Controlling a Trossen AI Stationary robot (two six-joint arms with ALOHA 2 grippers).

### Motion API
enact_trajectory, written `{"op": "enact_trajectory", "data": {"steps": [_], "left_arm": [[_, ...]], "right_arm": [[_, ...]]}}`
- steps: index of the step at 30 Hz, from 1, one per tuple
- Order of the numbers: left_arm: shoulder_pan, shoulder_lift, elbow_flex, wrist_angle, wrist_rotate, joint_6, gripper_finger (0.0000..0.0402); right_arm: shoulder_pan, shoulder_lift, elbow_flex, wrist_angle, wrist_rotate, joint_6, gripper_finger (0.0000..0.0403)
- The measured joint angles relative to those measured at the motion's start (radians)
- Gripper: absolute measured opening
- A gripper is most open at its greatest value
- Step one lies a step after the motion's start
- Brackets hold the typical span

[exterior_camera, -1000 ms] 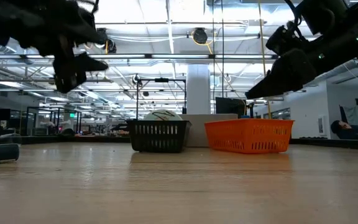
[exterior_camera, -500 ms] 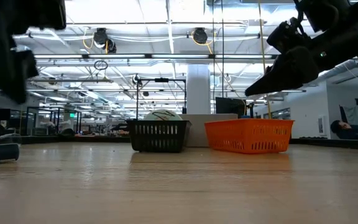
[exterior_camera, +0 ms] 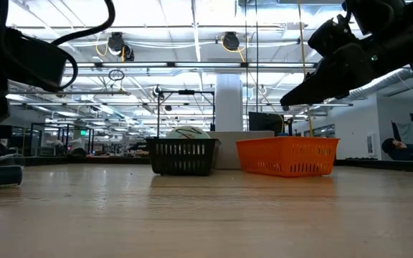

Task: Pick & Place Food Item
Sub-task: Put the brown food coloring into the orange bin

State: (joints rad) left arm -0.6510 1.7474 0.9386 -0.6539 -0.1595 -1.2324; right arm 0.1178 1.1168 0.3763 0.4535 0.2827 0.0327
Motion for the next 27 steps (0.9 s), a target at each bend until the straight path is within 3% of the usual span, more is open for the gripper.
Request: {"op": "enact_trajectory", "data": {"steps": [6,14,18,21,27], "left_arm": [[-0.001,0.009,-0.002,0.012,-0.019,0.035,0.0179],[0.008,0.004,-0.005,0.016,-0.022,0.072,0.0051],[0.037,-0.043,-0.002,0.013,-0.005,0.126,0.0046],[0.075,-0.11,0.025,0.027,-0.061,0.186,0.0046],[0.174,-0.193,0.07,0.267,-0.085,0.454,0.0051]], "right_arm": [[0.007,0.0,0.0,0.014,0.0,0.005,0.0252],[0.032,0.0,0.0,0.053,0.0,-0.063,0.0251],[0.055,0.0,0.0,0.119,0.001,-0.131,0.0251],[0.082,0.0,0.0,0.178,0.001,-0.201,0.0251],[0.16,0.037,0.0,0.3,0.002,-0.35,0.0251]]}}
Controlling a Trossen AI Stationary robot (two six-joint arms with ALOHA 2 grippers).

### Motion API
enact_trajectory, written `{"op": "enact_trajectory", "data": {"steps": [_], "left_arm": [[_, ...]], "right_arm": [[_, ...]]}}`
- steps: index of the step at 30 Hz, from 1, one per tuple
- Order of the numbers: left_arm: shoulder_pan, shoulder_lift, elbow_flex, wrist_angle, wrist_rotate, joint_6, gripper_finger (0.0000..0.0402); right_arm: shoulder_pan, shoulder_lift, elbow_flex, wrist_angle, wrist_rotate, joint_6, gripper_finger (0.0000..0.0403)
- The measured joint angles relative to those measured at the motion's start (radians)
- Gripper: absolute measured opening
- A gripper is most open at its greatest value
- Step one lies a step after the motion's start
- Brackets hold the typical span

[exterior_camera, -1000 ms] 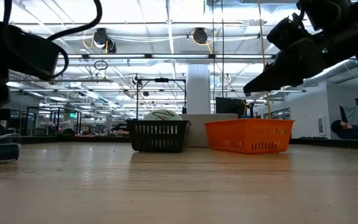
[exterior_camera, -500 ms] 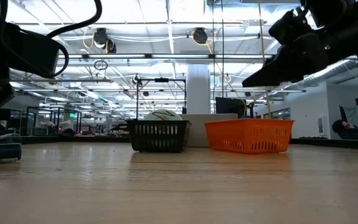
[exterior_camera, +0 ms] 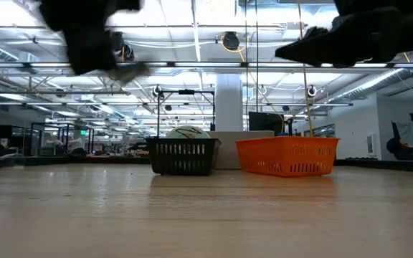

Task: Pick & Place Food Item
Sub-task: Put the brown food coloring into the orange bin

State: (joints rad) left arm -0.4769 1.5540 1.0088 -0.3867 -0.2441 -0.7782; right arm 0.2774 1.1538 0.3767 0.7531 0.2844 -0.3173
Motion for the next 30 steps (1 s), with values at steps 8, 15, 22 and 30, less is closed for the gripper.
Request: {"op": "enact_trajectory", "data": {"steps": [8,15,22,30], "left_arm": [[0.189,0.001,0.003,0.322,0.275,0.198,0.0047],[0.265,0.0,0.003,0.368,0.399,0.199,0.0047],[0.269,0.0,0.003,0.377,0.428,0.221,0.0047],[0.281,-0.001,0.003,0.346,0.428,0.224,0.0047]], "right_arm": [[0.065,0.207,0.093,0.123,-0.002,-0.2,0.0251],[0.064,0.397,0.262,0.123,-0.002,-0.285,0.0251],[0.043,0.506,0.376,0.121,-0.003,-0.301,0.0251],[0.044,0.545,0.416,0.125,-0.077,-0.301,0.0251]]}}
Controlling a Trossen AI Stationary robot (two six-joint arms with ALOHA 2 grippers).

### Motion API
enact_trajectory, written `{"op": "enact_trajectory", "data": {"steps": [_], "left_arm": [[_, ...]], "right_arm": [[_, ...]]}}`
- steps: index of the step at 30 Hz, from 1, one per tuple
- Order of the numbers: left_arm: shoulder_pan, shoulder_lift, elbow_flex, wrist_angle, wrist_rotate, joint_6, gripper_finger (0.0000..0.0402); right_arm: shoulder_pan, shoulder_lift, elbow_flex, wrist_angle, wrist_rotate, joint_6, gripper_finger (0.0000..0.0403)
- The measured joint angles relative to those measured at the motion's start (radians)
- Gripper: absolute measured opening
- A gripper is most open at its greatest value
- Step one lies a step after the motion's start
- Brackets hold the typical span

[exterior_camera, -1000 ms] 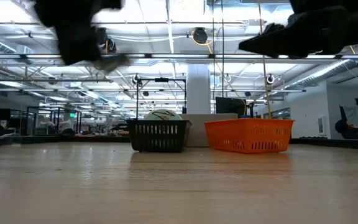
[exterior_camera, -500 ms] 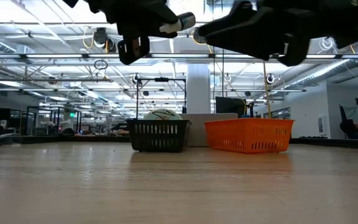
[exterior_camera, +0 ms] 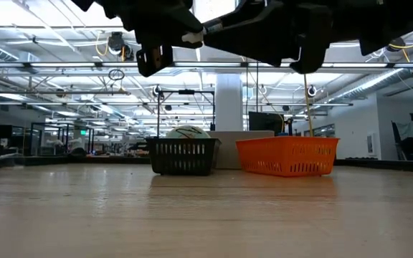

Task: Pick & Place Food Item
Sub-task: Put the brown food coloring into the orange bin

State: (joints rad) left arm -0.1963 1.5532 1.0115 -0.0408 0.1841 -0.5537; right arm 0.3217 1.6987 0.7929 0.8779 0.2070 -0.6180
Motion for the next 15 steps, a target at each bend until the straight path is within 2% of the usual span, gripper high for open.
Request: {"op": "enact_trajectory", "data": {"steps": [7,15], "left_arm": [[0.006,0.0,0.0,-0.006,0.0,0.0,0.0053],[0.006,0.0,0.0,-0.009,0.0,0.0,0.0048]], "right_arm": [[0.001,0.001,0.0,-0.008,-0.002,0.003,0.024],[0.001,0.001,0.0,-0.007,-0.003,-0.015,0.0155]]}}
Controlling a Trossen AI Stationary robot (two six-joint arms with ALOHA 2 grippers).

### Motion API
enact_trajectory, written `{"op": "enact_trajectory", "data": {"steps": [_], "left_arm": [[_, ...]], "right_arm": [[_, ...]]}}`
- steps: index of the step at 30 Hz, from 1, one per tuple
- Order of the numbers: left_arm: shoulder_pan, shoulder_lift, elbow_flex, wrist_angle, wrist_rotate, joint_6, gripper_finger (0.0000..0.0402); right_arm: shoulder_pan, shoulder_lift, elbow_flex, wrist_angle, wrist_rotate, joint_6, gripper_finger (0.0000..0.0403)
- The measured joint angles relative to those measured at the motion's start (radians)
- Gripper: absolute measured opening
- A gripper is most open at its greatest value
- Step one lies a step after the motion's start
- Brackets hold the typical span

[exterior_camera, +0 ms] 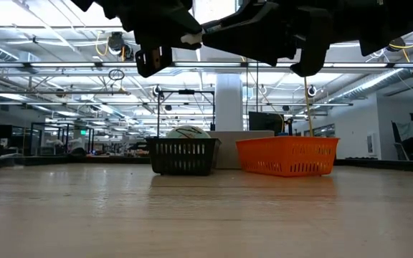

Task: Pick & Place Food Item
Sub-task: Put the brown food coloring into the orange bin

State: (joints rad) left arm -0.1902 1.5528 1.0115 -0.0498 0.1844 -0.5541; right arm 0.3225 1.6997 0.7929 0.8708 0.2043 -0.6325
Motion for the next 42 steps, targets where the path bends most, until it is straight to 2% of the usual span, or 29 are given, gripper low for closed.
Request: {"op": "enact_trajectory", "data": {"steps": [6,9,15,19,25,29,31,33,36,38,42], "left_arm": [[-0.001,-0.001,0.0,-0.003,0.006,0.0,0.0062],[-0.001,-0.002,0.0,-0.004,-0.004,0.003,0.0064],[0.011,-0.009,0.0,-0.005,-0.015,0.048,0.0081],[0.037,-0.063,0.0,-0.012,0.004,0.079,0.0095],[-0.015,-0.219,-0.032,-0.031,-0.176,0.266,0.0109],[-0.066,-0.31,-0.116,-0.018,-0.331,0.302,0.0112],[-0.087,-0.349,-0.174,0.009,-0.38,0.284,0.0113],[-0.101,-0.388,-0.243,0.04,-0.4,0.267,0.0113],[-0.113,-0.445,-0.351,0.141,-0.409,0.245,0.0113],[-0.114,-0.485,-0.418,0.215,-0.41,0.236,0.0113],[-0.114,-0.561,-0.53,0.326,-0.41,0.198,0.0113]], "right_arm": [[0.0,0.0,-0.001,-0.004,-0.004,-0.008,0.0079],[0.0,0.0,-0.001,-0.005,-0.006,-0.008,0.0056],[0.002,-0.01,-0.001,-0.025,-0.005,0.032,0.0051],[0.002,-0.062,-0.002,-0.094,0.079,0.084,0.0049],[-0.018,-0.202,-0.106,-0.123,0.118,0.193,0.0049],[-0.048,-0.327,-0.239,-0.141,0.226,0.348,0.0049],[-0.075,-0.405,-0.301,-0.204,0.299,0.458,0.0049],[-0.119,-0.48,-0.335,-0.307,0.321,0.569,0.0048],[-0.19,-0.558,-0.365,-0.497,0.312,0.741,0.0048],[-0.231,-0.589,-0.376,-0.579,0.265,0.826,0.0047],[-0.284,-0.588,-0.4,-0.619,0.129,0.923,0.0047]]}}
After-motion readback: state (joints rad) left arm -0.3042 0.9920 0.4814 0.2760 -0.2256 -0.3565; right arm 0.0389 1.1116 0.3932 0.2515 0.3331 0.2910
